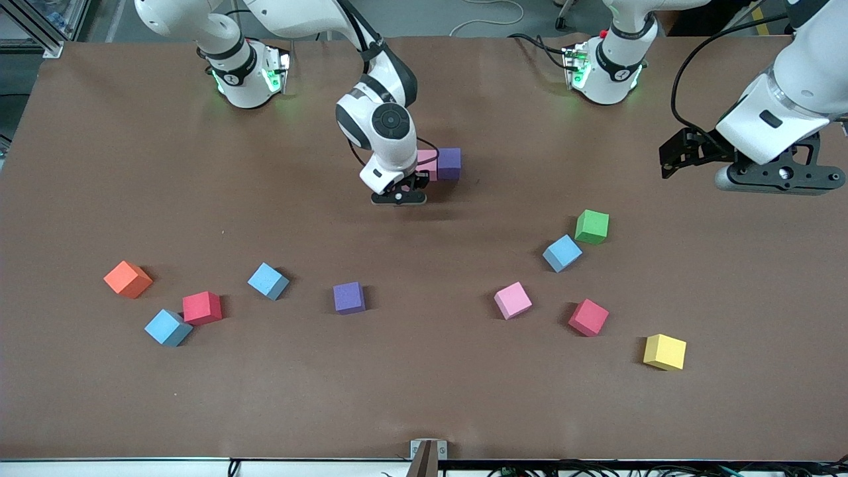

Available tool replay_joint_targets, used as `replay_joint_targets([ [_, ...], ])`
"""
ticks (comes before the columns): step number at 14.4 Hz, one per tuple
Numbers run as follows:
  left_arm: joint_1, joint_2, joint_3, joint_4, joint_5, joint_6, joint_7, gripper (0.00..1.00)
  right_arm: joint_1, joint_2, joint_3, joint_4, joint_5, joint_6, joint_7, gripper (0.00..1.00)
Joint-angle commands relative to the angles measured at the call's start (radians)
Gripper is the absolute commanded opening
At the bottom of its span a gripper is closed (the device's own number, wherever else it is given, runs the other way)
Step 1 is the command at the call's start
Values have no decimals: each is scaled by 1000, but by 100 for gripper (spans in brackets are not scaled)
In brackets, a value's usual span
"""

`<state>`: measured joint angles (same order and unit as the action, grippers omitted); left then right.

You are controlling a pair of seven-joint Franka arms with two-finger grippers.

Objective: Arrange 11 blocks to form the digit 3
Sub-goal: 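Lower the pink cube beside the yellow cube with the right gripper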

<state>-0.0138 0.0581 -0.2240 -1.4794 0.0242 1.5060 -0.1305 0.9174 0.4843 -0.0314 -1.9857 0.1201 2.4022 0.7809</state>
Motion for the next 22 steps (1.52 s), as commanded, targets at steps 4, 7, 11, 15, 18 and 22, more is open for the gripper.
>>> replay_joint_targets([
  [4,0,-1,-9,10,22,-29,-4,100,12,10,-4,10,21,3,15,1],
  [7,3,-3,-9,10,20,-39,-4,100,12,17,-4,10,21,9,15,1],
  [11,2,-3,-9,8,20,-43,-3,100,12,25,-4,10,21,14,15,1],
  [15,0,-4,-9,8,20,-44,-3,100,11,25,-4,10,21,12,15,1],
  [18,0,-4,-9,8,22,-44,-3,100,9,25,-5,8,20,5,3,2],
  [22,0,-4,-9,10,22,-63,0,100,5,25,-5,7,18,-1,-23,2],
])
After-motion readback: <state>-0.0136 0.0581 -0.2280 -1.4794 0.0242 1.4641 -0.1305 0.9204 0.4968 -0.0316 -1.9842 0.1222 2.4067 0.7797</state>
